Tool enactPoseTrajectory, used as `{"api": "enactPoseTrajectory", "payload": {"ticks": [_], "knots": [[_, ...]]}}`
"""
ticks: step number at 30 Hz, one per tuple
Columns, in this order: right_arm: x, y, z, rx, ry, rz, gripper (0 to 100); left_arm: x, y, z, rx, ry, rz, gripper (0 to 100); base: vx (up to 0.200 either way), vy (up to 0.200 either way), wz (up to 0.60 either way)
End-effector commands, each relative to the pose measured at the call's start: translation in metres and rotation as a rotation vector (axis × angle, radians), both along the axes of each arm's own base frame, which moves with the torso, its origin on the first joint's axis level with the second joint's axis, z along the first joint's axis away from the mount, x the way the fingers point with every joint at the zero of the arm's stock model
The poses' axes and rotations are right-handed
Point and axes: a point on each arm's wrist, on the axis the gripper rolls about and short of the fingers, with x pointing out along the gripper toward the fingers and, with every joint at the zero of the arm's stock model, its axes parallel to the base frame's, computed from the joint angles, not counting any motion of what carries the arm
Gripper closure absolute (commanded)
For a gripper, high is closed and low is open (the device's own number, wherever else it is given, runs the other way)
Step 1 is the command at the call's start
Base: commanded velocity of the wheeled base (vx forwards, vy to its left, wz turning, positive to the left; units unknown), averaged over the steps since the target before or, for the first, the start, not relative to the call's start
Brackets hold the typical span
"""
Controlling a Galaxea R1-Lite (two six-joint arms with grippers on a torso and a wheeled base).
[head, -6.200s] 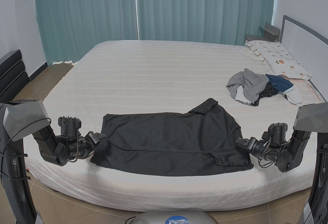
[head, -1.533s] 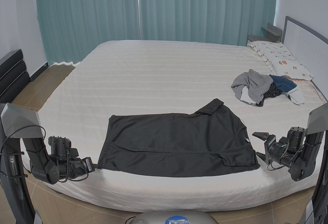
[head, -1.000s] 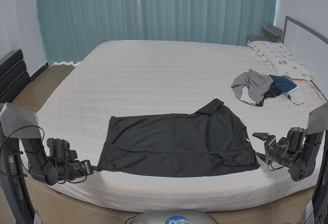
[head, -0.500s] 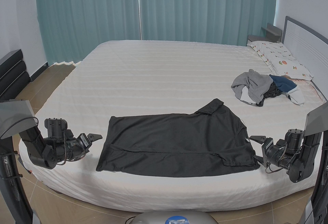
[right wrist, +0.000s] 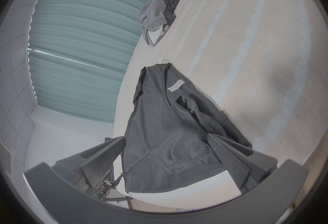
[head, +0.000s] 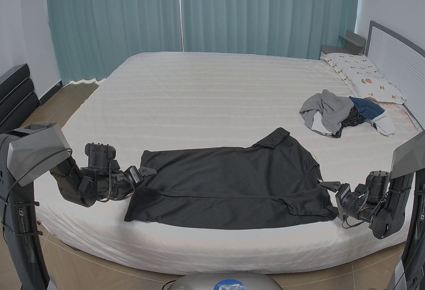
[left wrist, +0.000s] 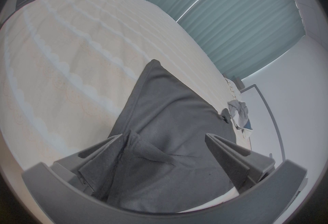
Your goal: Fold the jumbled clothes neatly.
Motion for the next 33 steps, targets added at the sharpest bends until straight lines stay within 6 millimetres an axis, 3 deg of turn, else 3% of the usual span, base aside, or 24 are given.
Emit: {"api": "enactPoseTrajectory", "payload": {"ticks": [1, 12, 13, 20, 28, 33], "knots": [[0.001, 0.0, 0.0, 0.0, -0.012, 0.001, 0, 0.006, -0.005, -0.017, 0.026, 0.025, 0.012, 0, 0.0, 0.0, 0.0], [0.0, 0.0, 0.0, 0.0, -0.007, 0.001, 0, 0.004, -0.006, -0.019, 0.033, 0.032, 0.018, 0, 0.0, 0.0, 0.0], [0.0, 0.0, 0.0, 0.0, -0.007, 0.001, 0, 0.004, -0.006, -0.019, 0.033, 0.033, 0.018, 100, 0.0, 0.0, 0.0], [0.0, 0.0, -0.001, -0.007, -0.008, 0.004, 0, -0.004, -0.001, -0.018, 0.038, 0.05, 0.03, 100, 0.0, 0.0, 0.0], [0.0, 0.0, 0.001, -0.011, -0.014, 0.003, 0, -0.014, 0.002, 0.004, 0.034, 0.017, 0.037, 100, 0.0, 0.0, 0.0], [-0.001, 0.0, 0.013, -0.067, -0.071, 0.006, 0, -0.021, 0.003, 0.019, 0.031, -0.011, 0.037, 100, 0.0, 0.0, 0.0]]}}
